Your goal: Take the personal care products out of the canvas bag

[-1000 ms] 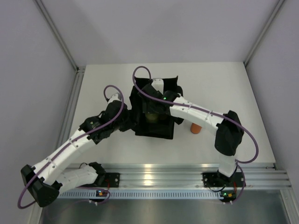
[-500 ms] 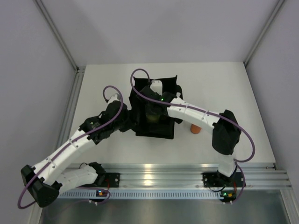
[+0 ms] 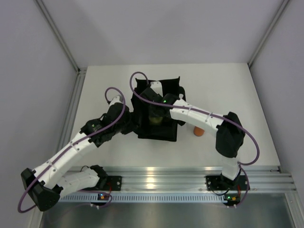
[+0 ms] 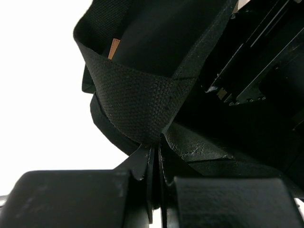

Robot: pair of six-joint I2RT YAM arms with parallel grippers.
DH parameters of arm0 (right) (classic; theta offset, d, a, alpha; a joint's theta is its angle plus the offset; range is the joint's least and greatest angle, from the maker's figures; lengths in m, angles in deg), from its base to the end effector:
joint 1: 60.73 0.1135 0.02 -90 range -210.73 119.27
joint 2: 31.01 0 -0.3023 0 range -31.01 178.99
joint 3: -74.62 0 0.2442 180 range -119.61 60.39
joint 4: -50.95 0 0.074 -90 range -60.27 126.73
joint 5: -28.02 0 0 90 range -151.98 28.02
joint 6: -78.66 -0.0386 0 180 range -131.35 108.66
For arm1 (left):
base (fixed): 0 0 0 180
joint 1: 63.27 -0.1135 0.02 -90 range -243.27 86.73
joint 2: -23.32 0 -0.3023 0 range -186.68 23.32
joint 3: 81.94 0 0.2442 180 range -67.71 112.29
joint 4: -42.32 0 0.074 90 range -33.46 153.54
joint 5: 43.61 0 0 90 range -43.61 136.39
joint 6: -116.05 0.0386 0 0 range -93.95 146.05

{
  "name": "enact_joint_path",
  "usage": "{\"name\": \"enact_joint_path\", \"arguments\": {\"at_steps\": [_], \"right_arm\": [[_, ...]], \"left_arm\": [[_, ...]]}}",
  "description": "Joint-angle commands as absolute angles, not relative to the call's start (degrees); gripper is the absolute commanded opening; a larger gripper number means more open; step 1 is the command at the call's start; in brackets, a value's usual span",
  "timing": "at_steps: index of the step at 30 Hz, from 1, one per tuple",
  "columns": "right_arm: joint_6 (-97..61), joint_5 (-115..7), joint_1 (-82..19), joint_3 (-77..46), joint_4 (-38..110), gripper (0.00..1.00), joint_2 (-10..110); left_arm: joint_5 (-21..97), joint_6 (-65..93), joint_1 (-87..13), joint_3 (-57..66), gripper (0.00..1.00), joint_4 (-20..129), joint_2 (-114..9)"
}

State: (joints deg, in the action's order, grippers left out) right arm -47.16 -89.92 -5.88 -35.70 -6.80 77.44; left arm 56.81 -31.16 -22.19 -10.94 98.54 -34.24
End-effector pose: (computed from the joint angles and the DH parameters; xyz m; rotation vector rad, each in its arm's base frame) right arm 0.2568 0.3333 0.3187 -0.2148 2.3840 0.1035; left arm 0.1384 -0.1114 0.3493 -0.4303 2.3568 -0.6486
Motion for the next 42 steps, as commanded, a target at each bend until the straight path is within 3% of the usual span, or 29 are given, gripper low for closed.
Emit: {"name": "enact_joint_path", "arguments": {"at_steps": [1,42], "right_arm": [[-42.6,-86.9,-5.2,-36.5,-5.0,0.00,74.6],[-21.2,-76.7,-5.3,-41.2,-0.6,0.00,59.6]], "left_arm": [[57.5,-30.2,-22.1,-11.8,0.00,98.7,-35.0],[58.3,-30.0,-22.1,-11.5,0.00,98.7,-35.7]]}}
